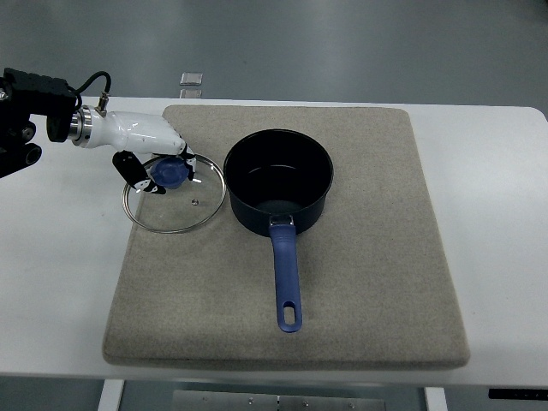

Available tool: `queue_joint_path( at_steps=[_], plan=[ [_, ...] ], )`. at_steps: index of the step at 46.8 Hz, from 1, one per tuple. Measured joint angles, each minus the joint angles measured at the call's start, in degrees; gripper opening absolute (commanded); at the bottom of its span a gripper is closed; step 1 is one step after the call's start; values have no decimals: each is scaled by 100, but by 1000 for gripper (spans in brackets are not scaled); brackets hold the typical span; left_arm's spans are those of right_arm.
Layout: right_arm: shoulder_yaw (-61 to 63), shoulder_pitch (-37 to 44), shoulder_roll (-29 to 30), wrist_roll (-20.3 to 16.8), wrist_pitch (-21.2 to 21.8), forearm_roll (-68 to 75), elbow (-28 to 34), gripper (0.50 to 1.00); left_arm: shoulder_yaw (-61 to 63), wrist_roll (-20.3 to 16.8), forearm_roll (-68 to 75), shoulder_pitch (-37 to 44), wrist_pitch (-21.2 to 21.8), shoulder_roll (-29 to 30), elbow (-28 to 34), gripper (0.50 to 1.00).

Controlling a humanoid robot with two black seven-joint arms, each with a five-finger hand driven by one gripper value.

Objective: Open pot lid and place left with left hand
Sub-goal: 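Lower the lid onto the mat beside the pot, left hand, then open the left hand and lift it away from the lid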

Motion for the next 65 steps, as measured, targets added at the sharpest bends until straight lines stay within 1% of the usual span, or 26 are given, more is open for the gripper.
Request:
queue_joint_path(
  at_steps=[8,14,16,17,19,24,25,28,29,30,31,47,60,65],
  plan=[
    [0,-2,0,0,0,0,3,917,7,0,-39,58,164,-5,0,500],
    [0,1,0,0,0,0,0,917,12,0,-50,80,180,-1,0,505],
    [0,-1,0,0,0,0,0,917,12,0,-50,81,184,0,0,561],
    [0,-2,0,0,0,0,1,917,12,0,-50,85,187,0,0,597],
    [0,-1,0,0,0,0,2,917,12,0,-50,90,189,1,-6,685],
    [0,0,0,0,0,0,1,917,12,0,-56,93,197,5,-9,859],
    [0,0,0,0,0,0,1,917,12,0,-58,101,199,7,-9,880],
    [0,-1,0,0,0,0,1,917,6,0,-84,121,205,9,-13,889],
    [0,-1,0,0,0,0,1,917,4,0,-109,123,206,9,-17,902],
    [0,-2,0,0,0,0,1,917,3,0,-131,124,206,9,-18,928],
    [0,-2,0,0,0,0,2,917,3,0,-151,124,206,10,-18,938],
    [0,-2,0,0,0,0,1,917,-80,0,-263,97,197,70,-89,951],
    [0,-1,0,0,0,0,2,917,-972,0,-488,22,156,313,-97,962],
    [0,-2,0,0,0,0,1,917,-1663,0,-1049,79,193,329,39,960]
  ],
)
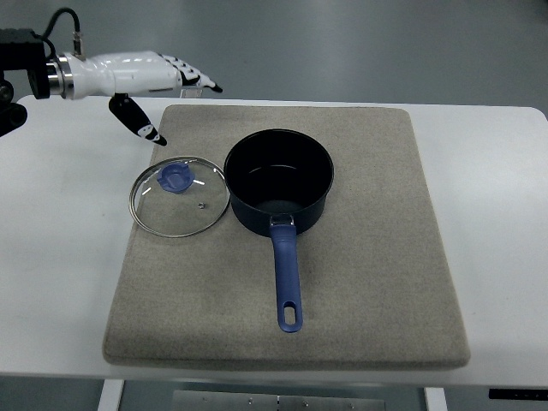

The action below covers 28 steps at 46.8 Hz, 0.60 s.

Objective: Open pot lid and place left with left hand
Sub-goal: 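Open the left hand and lift it away from the lid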

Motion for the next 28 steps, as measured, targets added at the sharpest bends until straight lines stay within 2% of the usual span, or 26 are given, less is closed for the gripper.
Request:
queue_joint_path(
  at_steps=[6,15,28],
  plan=[
    [0,-1,0,0,0,0,4,917,-686,0,-1488,159,16,-271,468,958],
    [0,-1,0,0,0,0,-1,917,-805,0,-3895,234,15,-773,1097,958],
    [0,-3,0,0,0,0,-2,917,-809,0,-5622,230,0,-1582,2179,960]
  ],
)
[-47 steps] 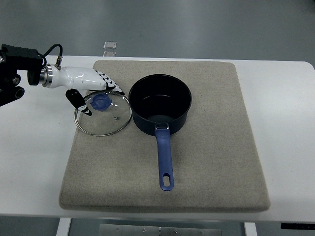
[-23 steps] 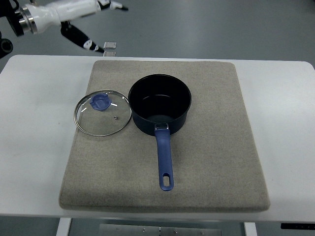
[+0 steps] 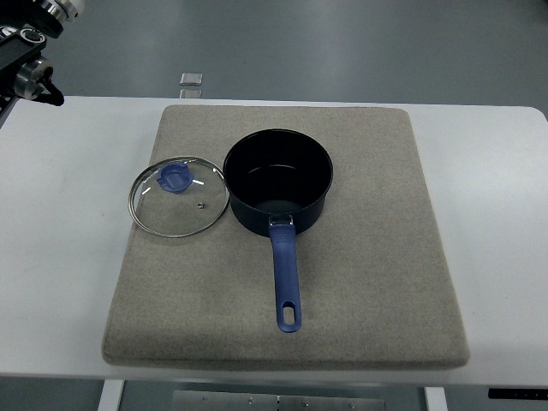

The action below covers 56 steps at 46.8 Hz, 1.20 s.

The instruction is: Open pot lid and place left with left hand

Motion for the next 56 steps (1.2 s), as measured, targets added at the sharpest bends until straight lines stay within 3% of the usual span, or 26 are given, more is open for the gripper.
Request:
queue_joint_path(
  at_steps=[23,35,56],
  plan=[
    [0,5,0,0,0,0,3,917,-25,7,-2151,125,-3,-804,1037,951],
    [0,7,0,0,0,0,4,917,-59,441,-2211,423,6,-1416,1806,943],
    [0,4,0,0,0,0,1,917,-216,624,-2659,739,-5,-1542,1922,939]
  ],
)
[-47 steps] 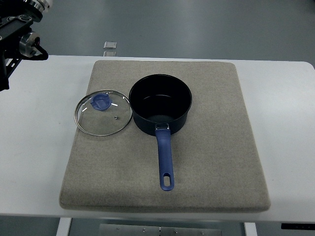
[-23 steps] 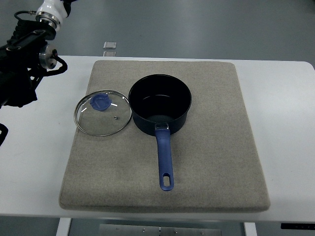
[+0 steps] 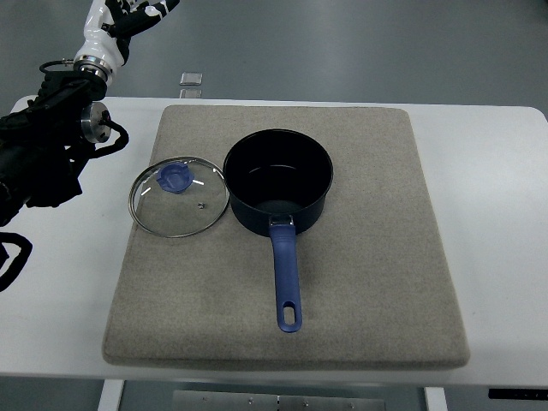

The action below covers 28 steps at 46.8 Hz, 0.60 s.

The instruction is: Open pot lid and place left with left hand

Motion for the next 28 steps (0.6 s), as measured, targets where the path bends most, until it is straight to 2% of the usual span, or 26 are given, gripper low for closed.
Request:
queue_joint_path(
  at_steps=[10,28],
  plan=[
    [0,2,0,0,0,0,0,917,15,-24,23,9,-69,-198,350,941],
    [0,2,0,0,0,0,0,917,-44,-25,35,-15,-76,-288,369,945]
  ],
)
